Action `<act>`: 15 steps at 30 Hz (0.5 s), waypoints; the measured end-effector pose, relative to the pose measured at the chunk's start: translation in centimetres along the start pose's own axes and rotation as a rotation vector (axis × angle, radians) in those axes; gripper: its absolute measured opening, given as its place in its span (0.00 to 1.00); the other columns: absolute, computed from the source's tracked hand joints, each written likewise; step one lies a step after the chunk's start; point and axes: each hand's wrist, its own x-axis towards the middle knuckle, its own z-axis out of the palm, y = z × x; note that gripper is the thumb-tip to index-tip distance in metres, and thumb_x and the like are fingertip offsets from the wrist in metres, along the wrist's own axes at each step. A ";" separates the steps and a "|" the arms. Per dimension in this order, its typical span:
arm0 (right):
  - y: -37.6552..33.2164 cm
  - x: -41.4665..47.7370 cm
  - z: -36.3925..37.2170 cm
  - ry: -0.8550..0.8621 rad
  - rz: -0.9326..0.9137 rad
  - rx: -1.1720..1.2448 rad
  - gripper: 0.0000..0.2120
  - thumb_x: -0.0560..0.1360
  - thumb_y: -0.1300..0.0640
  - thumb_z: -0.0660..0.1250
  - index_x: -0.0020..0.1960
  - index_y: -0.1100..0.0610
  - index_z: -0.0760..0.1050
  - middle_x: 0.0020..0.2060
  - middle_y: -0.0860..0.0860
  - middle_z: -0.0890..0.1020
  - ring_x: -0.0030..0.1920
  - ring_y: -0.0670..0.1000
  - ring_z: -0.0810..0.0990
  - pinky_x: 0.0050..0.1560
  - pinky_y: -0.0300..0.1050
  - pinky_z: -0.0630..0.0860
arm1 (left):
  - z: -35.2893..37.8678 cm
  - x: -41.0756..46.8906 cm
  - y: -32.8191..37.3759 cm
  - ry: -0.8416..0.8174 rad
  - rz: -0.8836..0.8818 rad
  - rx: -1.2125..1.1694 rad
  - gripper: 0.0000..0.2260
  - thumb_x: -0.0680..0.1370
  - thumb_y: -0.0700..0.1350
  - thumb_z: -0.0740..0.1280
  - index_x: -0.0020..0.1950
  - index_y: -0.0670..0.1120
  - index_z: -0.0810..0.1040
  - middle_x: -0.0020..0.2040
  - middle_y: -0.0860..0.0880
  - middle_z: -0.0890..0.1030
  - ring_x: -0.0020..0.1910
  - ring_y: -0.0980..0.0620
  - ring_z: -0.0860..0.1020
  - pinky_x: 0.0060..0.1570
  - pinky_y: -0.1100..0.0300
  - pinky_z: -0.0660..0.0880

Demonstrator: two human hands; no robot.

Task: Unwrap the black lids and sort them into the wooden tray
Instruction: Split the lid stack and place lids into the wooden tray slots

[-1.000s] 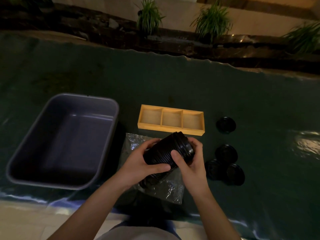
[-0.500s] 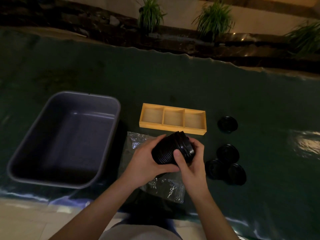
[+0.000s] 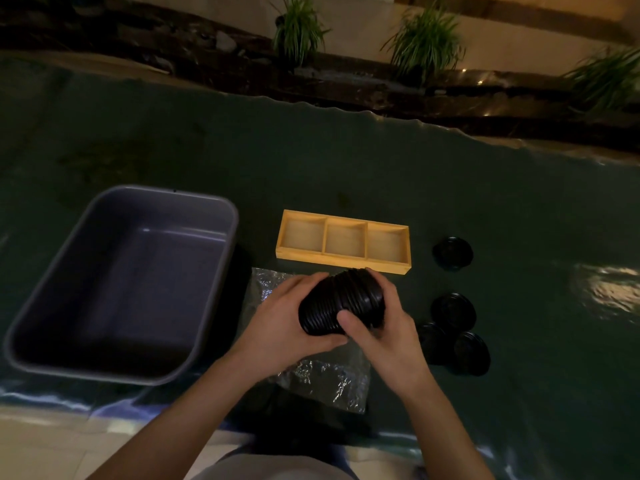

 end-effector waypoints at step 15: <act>-1.3 1.3 1.8 -0.031 0.041 0.003 0.38 0.67 0.29 0.73 0.72 0.35 0.62 0.61 0.38 0.80 0.63 0.43 0.80 0.61 0.47 0.80 | -1.7 0.5 -2.4 0.013 0.030 0.012 0.41 0.64 0.66 0.77 0.74 0.61 0.67 0.64 0.62 0.73 0.61 0.62 0.74 0.65 0.56 0.75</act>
